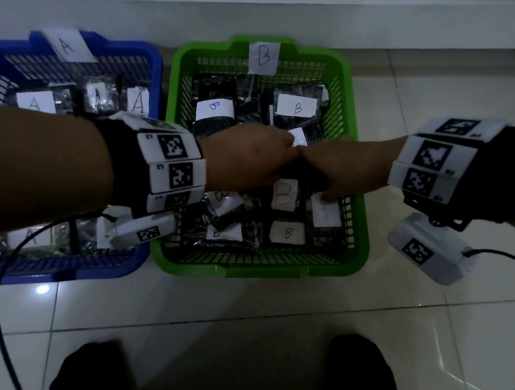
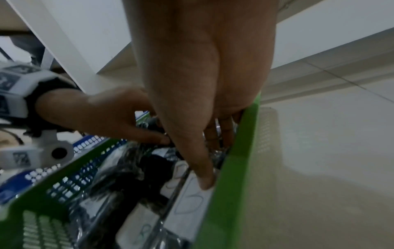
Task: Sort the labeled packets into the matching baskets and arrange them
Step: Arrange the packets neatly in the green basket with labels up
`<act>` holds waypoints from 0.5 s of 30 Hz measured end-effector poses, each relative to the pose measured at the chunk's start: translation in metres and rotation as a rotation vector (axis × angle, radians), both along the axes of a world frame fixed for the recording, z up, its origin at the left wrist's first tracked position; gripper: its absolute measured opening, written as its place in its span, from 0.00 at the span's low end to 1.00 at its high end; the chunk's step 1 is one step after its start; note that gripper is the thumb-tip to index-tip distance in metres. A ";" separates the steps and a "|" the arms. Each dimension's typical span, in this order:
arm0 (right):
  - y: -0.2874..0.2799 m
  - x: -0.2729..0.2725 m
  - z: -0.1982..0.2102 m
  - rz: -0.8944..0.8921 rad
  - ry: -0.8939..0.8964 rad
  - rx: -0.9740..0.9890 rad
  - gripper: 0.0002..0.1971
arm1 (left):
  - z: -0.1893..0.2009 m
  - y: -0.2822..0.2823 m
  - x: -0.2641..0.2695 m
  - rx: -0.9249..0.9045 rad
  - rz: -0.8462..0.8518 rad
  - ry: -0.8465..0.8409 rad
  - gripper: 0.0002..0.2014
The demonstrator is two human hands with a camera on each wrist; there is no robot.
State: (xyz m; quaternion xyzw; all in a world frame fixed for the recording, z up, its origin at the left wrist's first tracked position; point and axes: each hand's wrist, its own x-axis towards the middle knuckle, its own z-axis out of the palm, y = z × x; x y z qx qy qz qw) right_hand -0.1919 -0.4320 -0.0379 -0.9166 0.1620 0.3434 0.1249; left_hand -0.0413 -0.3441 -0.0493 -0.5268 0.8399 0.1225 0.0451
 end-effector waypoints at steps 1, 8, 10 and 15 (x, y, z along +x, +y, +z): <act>0.000 -0.002 -0.002 0.045 0.008 -0.068 0.35 | -0.001 -0.001 0.001 -0.091 -0.004 -0.032 0.13; 0.004 -0.011 -0.004 0.067 -0.081 -0.150 0.28 | -0.011 -0.011 0.003 -0.169 0.077 -0.221 0.35; 0.000 -0.007 0.000 0.023 -0.148 -0.157 0.23 | -0.015 -0.015 0.000 -0.124 0.111 -0.243 0.40; -0.028 -0.001 0.010 -0.319 -0.527 -0.244 0.06 | -0.020 -0.017 0.000 -0.049 0.256 -0.135 0.39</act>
